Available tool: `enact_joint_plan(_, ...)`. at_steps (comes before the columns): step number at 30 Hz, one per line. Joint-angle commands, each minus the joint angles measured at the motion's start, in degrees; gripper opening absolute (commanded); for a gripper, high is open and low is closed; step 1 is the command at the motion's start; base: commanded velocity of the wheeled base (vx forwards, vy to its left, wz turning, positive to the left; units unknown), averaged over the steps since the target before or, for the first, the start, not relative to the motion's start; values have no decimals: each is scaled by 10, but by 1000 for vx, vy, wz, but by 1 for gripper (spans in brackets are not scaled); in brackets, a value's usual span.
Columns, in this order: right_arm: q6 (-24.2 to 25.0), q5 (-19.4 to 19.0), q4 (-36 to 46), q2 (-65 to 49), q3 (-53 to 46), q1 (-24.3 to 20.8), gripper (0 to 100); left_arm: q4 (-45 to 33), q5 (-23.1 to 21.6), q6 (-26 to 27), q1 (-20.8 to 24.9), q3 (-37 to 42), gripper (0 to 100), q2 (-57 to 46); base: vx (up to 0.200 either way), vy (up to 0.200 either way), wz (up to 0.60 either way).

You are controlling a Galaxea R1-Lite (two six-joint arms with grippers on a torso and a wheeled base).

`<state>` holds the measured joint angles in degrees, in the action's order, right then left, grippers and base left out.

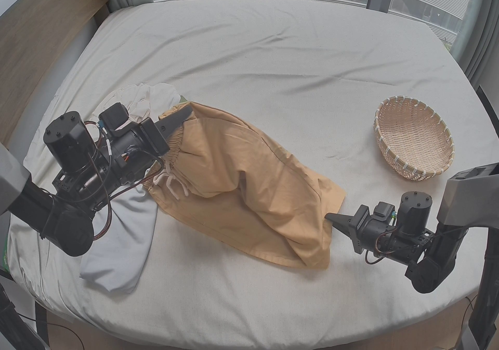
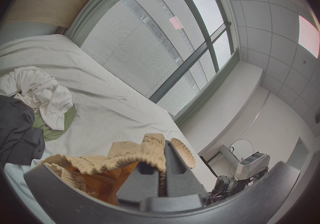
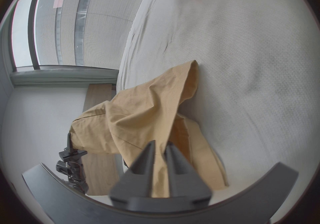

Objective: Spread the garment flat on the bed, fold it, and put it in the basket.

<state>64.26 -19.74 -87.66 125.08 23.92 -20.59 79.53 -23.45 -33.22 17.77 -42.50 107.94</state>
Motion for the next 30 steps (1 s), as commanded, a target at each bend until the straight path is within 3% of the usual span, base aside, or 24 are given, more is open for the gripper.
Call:
enact_joint_plan(1, 3, -3, -2, -28, -8, 3, 0, 0, 0, 0, -2, 0, 0, 3, 0, 0, 0)
enact_joint_plan(10, 3, -8, -5, -83, -9, 51, 0, 0, 0, 0, -8, 1, 0, 5, 0, 0, 0)
enact_joint_plan(19, 3, -52, -6, -119, -5, 89, 0, 16, 1, 0, -14, 5, 0, 16, 0, 0, 0)
enact_joint_plan(30, -3, -101, -6, -109, -6, 69, 0, 21, 1, 1, -12, 6, 0, 20, 0, 0, 0)
